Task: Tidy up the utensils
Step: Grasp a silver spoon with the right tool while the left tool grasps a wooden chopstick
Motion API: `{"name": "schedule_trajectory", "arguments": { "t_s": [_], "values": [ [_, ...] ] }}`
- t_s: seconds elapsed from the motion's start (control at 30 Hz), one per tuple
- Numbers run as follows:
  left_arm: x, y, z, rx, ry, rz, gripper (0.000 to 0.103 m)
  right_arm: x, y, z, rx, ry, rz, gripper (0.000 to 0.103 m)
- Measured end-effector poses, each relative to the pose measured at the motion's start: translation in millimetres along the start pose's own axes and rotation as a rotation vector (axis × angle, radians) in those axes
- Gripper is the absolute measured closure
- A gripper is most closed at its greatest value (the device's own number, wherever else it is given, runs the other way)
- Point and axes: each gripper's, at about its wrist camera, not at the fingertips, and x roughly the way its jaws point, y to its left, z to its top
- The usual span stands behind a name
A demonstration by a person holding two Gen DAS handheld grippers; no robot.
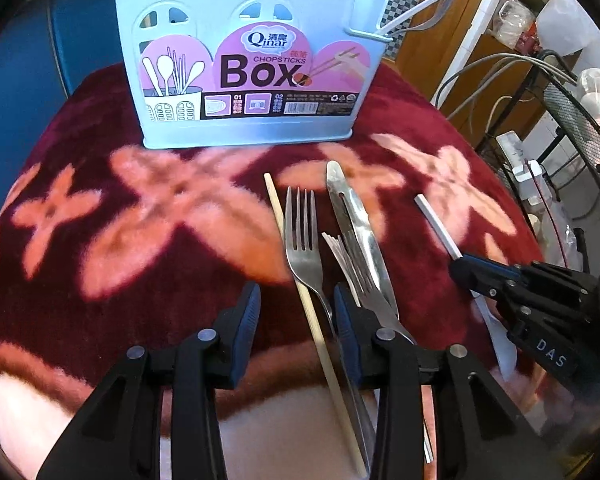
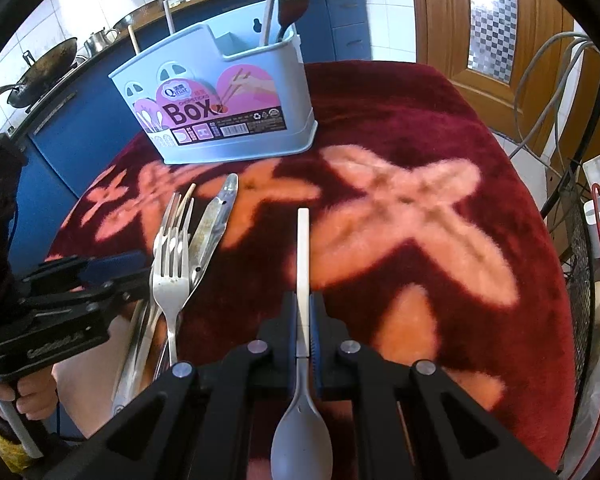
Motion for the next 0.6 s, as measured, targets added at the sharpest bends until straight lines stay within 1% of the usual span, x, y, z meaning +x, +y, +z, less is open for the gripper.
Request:
{"name": "schedule_trajectory", "arguments": {
  "t_s": [0.1,0.33,0.5,0.6],
  "values": [
    [-3.4,3.0,-3.2,0.013,-0.005,-0.002,0.067,-0.7,-0.1,-0.5,0.000,-0.001,0.003,0.095],
    [-12.4,25.0,-11.7,-0.051,0.000,-0.046,0.073,-1.2,-0.6,-0.9,-0.001,-0.001,0.003,0.095],
    [-7.6,25.9,-5.4,-0.081,-0.015,-0.075,0.082,-1.5,-0.1,-0.5,-0.004,-0.001,0.001,0.095],
    [-2.2,31.4,3.6,-0.117,-0.039,-0.123,0.084,-1.1,0.0,0.7,-0.004,0.002,0.007,0.095]
  ]
}}
